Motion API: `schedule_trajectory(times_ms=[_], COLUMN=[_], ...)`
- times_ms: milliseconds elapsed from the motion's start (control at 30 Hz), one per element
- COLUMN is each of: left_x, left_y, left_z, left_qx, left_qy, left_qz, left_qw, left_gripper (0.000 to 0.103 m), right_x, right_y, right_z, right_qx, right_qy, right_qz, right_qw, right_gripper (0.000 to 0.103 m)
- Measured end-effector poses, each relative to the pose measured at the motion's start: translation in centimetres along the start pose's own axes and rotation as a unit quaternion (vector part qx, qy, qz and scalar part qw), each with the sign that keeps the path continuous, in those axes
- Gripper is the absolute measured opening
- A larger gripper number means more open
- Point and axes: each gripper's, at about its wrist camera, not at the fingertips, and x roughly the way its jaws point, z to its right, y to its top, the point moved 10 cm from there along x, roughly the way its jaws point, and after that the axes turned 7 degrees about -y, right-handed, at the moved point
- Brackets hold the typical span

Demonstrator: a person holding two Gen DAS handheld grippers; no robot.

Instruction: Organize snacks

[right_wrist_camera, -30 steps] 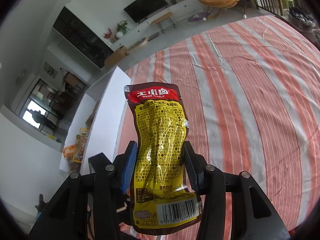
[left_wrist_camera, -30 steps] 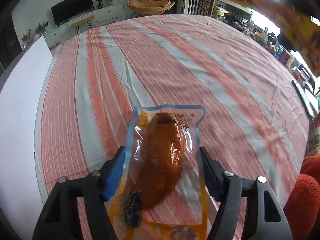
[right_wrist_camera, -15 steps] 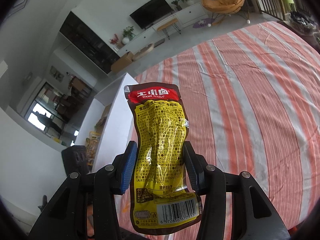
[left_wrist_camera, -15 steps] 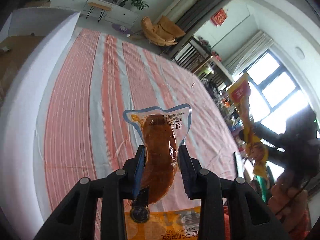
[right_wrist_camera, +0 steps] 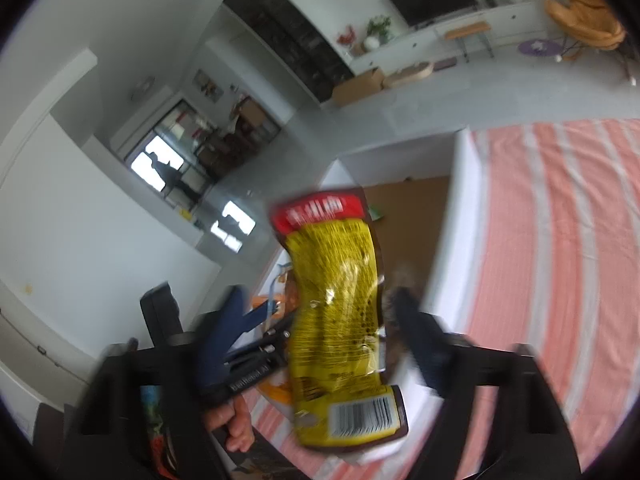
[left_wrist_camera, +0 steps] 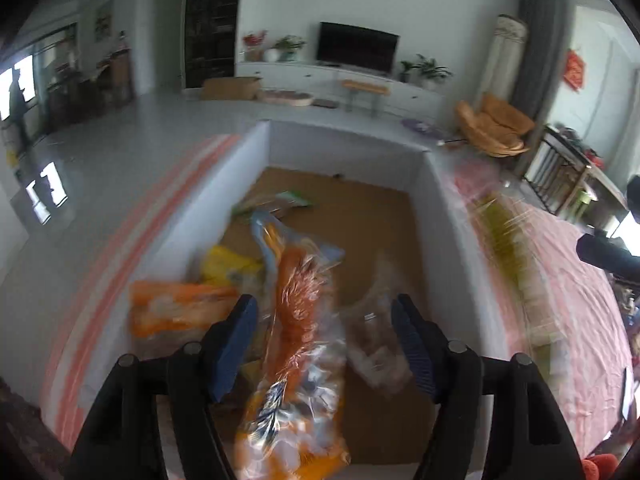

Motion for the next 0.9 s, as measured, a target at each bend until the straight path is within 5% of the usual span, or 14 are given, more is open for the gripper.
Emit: schedule_trajectory(times_ms=[67, 200, 267, 400, 900], left_x=[-0.6, -2.4, -3.6, -6.3, -9.7], left_y=[-0.7, -1.1, -1.3, -1.0, -1.5], left_z=[-1.1, 0.7, 1.7, 2.8, 2.8], left_qx=[0.003, 0.042, 0.038, 0.023, 0.041], left_qy=[0.027, 0.075, 0.097, 0.163, 0.179], left_qz=[-0.001, 0.027, 0.048, 0.087, 0.083], left_qw=[0.9996, 0.9959, 0.9934, 0.9825, 0.9794], left_gripper=[0.084, 0.088, 0.103, 0.103, 0.103], right_x=[2.5, 3.4, 3.2, 2.3, 0.3], right_y=[-0.3, -1.4, -2.4, -4.2, -6.0], right_z=[-0.3, 0.4, 0.7, 0.6, -1.1], right_qx=[-0.009, -0.026, -0.052, -0.108, -0.163], right_qy=[-0.026, -0.063, -0.087, -0.134, -0.198], right_qz=[-0.021, -0.020, -0.023, -0.025, 0.002], right_qw=[0.999, 0.997, 0.995, 0.985, 0.966], right_gripper=[0.087, 0.087, 0.087, 0.087, 0.087])
